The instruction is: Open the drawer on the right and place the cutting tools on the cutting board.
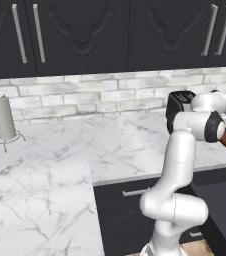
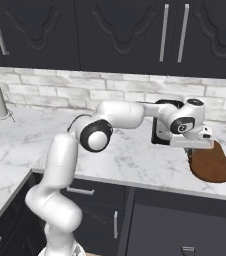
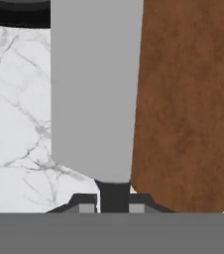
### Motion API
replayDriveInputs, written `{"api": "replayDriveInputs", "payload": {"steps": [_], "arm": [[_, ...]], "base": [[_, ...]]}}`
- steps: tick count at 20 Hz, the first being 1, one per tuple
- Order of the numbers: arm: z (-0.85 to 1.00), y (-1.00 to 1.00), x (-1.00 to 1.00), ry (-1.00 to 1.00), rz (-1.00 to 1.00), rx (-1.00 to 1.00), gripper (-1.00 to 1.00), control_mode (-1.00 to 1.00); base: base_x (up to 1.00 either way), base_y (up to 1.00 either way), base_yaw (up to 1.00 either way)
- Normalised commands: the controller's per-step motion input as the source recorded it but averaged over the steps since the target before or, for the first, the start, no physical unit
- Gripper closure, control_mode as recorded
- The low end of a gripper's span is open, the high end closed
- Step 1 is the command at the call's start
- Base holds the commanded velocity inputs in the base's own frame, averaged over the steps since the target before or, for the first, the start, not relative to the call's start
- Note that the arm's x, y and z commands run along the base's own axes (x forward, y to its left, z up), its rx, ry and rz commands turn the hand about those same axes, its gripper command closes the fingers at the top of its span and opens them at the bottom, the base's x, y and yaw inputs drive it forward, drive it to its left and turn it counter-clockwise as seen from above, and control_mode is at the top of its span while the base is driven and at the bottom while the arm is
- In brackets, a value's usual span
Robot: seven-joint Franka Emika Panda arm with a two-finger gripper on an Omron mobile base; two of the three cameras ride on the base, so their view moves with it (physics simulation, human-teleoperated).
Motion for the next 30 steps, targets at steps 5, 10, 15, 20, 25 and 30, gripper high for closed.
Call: {"api": "replayDriveInputs", "payload": {"steps": [5,10,15,20,25,30], "arm": [[-0.18,-0.32,0.08,0.05,0.00,0.00,1.00,-1.00],[-0.22,-0.20,0.07,0.06,0.00,0.00,1.00,-1.00],[-0.26,-0.08,0.04,0.06,0.00,0.00,1.00,-1.00],[-0.26,-0.01,0.00,0.05,0.00,0.00,1.00,-1.00],[-0.28,0.00,0.01,0.04,0.00,0.00,1.00,-1.00],[-0.24,0.00,0.17,0.03,0.00,0.00,-1.00,-1.00]], "base": [[0.00,0.00,0.00],[0.00,0.00,0.00],[0.00,0.00,0.00],[0.00,0.00,0.00],[0.00,0.00,0.00],[0.00,0.00,0.00]]}}
